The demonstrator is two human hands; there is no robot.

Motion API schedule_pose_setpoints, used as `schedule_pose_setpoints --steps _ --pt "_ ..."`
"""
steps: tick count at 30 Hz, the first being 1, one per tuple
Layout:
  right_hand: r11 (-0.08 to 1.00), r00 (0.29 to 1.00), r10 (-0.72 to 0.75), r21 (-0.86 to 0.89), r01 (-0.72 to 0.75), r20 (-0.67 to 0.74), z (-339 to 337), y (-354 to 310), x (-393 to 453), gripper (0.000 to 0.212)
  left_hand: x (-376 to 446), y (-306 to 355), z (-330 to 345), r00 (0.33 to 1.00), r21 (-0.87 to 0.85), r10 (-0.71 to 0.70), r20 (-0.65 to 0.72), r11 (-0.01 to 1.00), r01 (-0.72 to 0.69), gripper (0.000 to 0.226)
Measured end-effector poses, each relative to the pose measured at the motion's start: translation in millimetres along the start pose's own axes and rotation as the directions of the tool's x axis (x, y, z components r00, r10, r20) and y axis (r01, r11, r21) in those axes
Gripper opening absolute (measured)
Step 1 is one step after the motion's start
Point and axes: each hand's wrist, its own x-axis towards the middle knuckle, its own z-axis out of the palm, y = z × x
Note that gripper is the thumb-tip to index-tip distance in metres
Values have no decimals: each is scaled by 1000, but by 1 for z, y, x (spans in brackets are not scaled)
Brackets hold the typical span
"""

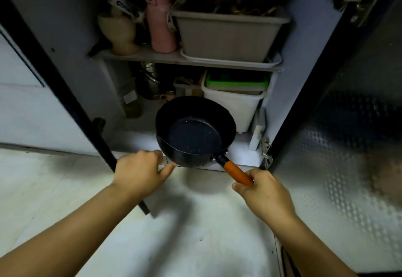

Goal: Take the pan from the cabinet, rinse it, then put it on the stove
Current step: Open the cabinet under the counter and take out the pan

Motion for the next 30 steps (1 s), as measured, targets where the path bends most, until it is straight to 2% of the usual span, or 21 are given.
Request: schedule_pose_setpoints --steps 4,8,10,13,17,21,23,26,30 --pt "1000 1000 2 -27 -3 -28 -6 5 -6 23 5 16 0 998 6 56 -32 998 -56 45" --pt "999 997 43 18 -42 -57 -15 15 -13 21 13 11 3 999 58 31 -22 998 -30 51" --pt "990 991 107 101 -99 -74 -22 22 -16 21 15 7 5 999 -29 2 -37 1000 -3 56" --pt "981 983 151 135 -137 -101 -29 33 -26 21 20 10 3 999 -147 -12 -37 989 6 64" --pt "985 981 159 81 -151 -108 -38 40 -36 21 32 23 0 1000 -223 12 -26 975 -18 78" --pt "989 986 146 12 -146 -81 -45 41 -44 21 38 36 0 989 -306 119 -86 942 -140 82" --pt "989 986 141 -20 -143 -92 -48 39 -46 23 42 36 2 988 -357 135 -72 921 -152 84" --pt "990 985 133 -39 -138 -107 -54 34 -46 24 47 32 2 976 -330 167 -142 921 -206 85" --pt "993 986 108 -38 -114 -127 -58 25 -43 23 50 21 -7 981 -311 151 -125 933 -183 87"
